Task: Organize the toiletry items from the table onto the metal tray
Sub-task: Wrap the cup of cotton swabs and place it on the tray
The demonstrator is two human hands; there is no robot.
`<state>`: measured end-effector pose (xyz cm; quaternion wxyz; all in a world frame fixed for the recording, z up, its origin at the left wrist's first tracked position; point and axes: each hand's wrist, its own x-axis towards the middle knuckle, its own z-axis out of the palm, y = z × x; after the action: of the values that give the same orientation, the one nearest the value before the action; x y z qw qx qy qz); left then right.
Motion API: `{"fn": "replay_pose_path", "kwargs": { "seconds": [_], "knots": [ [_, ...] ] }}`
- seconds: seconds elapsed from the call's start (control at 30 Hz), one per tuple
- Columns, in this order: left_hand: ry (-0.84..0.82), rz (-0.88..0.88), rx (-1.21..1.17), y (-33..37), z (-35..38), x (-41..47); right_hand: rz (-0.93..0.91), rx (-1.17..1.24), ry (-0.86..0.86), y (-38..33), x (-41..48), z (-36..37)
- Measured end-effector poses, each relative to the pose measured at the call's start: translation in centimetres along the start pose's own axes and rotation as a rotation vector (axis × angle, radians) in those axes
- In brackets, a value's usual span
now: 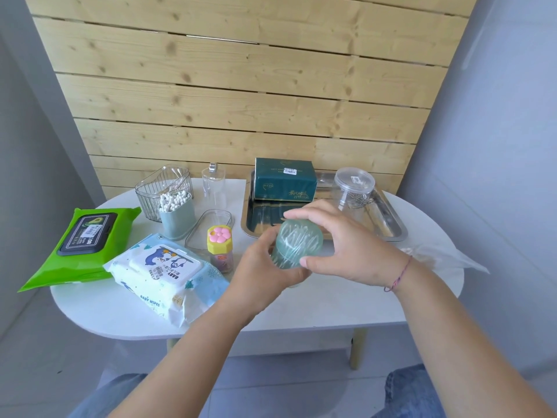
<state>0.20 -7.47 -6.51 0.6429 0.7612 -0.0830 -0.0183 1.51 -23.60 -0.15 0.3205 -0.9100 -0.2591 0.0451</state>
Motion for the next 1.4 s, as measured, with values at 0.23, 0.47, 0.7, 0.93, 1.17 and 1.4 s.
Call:
{"fn": "replay_pose_path", "kwargs": {
  "seconds": [0.23,0.47,0.7,0.93,1.17,1.4],
  "knots": [
    [0.043,-0.003,-0.004,0.1,0.1,0.2,0.034,0.036,0.011,0.3,0.0,-0.5],
    [-0.052,-0.034,-0.189,0.5,-0.1,0.1,0.064,0.426,-0.102,1.3,0.2,-1.7],
    [-0.179,-0.139,-0.531,1.1,-0.8,0.4,-0.007,0.591,-0.045,1.4,0.6,-1.4],
    [-0.437,-0.167,-0.990,1.9,-0.7,0.5,-0.094,0.965,-0.026,1.2,0.5,-1.3],
    [-0.461,-0.118,-0.948,2.0,-0.8,0.6,-0.103,1.003,-0.053,0.8,0.7,-1.5],
    [-0.334,-0.010,-0.485,2.1,-0.6,0.6,-0.085,0.723,0.000,0.6,0.4,-1.9]
  ]
}}
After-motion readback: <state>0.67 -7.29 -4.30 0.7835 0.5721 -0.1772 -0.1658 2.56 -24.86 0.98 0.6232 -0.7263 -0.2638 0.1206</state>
